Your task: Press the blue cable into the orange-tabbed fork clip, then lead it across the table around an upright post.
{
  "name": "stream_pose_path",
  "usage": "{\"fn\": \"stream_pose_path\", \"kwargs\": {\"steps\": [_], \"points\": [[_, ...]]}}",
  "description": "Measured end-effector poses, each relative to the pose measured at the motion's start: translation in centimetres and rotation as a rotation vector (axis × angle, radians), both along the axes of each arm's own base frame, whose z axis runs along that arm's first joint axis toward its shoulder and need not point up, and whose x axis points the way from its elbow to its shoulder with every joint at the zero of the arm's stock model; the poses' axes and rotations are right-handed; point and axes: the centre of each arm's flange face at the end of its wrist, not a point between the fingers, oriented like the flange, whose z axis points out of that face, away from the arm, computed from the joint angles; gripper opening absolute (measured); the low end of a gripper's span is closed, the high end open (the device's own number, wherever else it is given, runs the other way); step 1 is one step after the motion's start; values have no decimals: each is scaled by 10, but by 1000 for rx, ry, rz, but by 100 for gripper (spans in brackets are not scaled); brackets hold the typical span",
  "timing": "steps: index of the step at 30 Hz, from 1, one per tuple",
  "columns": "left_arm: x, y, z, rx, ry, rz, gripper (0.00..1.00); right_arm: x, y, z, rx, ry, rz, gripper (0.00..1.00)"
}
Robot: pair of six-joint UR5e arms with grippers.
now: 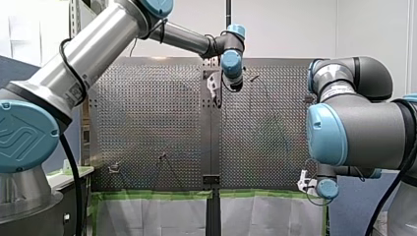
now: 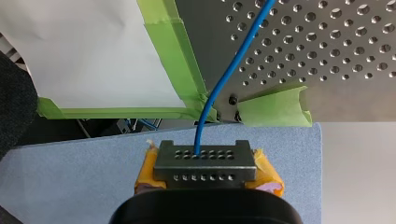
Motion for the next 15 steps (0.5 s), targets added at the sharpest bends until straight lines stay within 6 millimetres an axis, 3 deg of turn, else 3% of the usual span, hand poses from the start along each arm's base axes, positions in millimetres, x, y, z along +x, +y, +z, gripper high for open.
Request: {"fn": "stream_pose_path", "kwargs": {"steps": [6,15], "points": [[-16,-1,23,68,2,-65,98,0,1,0,7,0,1,0],[-20,-10,44,134,-20,-169,98,0,0,0,12,2,3,0]]}}
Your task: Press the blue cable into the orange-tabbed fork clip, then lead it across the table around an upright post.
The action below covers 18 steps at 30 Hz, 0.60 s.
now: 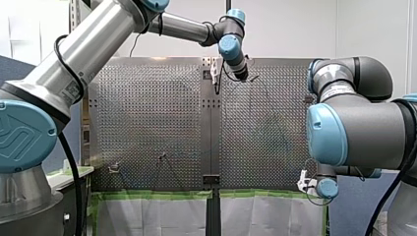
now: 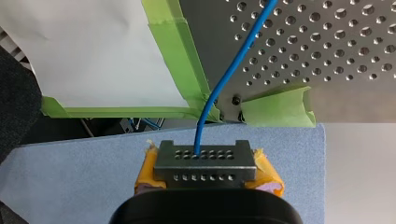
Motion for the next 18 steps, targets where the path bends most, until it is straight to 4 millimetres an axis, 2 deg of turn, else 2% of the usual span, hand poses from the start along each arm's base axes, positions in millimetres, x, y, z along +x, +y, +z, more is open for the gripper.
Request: {"fn": "stream_pose_path", "kwargs": {"steps": [9,18], "points": [[1,-3,29,-16,-22,-49,98,1,0,0,4,6,3,0],[1,-1,33,-30,-8,-47,98,0,0,0,4,8,4,0]]}}
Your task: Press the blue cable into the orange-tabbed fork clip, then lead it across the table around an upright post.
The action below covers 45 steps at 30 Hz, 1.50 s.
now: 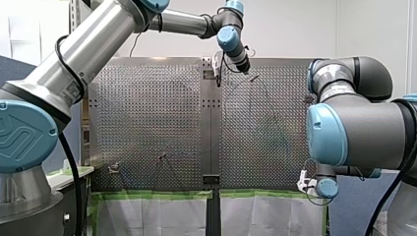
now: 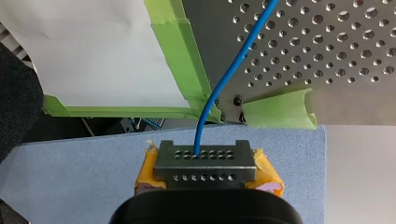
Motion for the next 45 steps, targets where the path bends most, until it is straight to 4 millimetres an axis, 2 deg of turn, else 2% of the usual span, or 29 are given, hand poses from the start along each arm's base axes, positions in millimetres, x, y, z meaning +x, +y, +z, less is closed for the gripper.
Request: {"fn": "stream_pose_path", "kwargs": {"steps": [8,18,45], "points": [[0,-1,0,-36,21,-15,98,0,0,0,1,7,3,0],[0,6,-1,-52,43,51,98,0,1,0,16,36,14,0],[-4,17,-2,-15,45,166,98,1,0,1,13,45,19,0]]}}
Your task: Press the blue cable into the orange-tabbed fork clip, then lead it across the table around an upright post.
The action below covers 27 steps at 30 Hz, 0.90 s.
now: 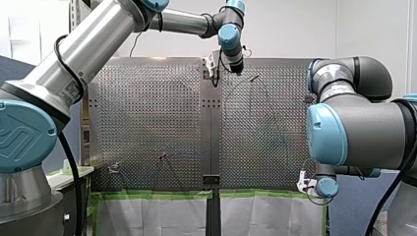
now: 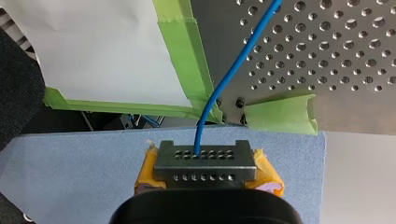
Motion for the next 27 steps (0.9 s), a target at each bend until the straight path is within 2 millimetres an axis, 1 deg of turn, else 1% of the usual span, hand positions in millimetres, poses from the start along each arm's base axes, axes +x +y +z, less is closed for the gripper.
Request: {"fn": "stream_pose_path", "kwargs": {"steps": [20,23,27], "points": [[-4,-1,0,-2,1,7,98,1,0,0,0,0,1,0],[-8,0,0,1,3,14,98,1,0,0,1,1,1,0],[-18,6,8,-7,-16,37,98,1,0,0,3,3,2,0]]}}
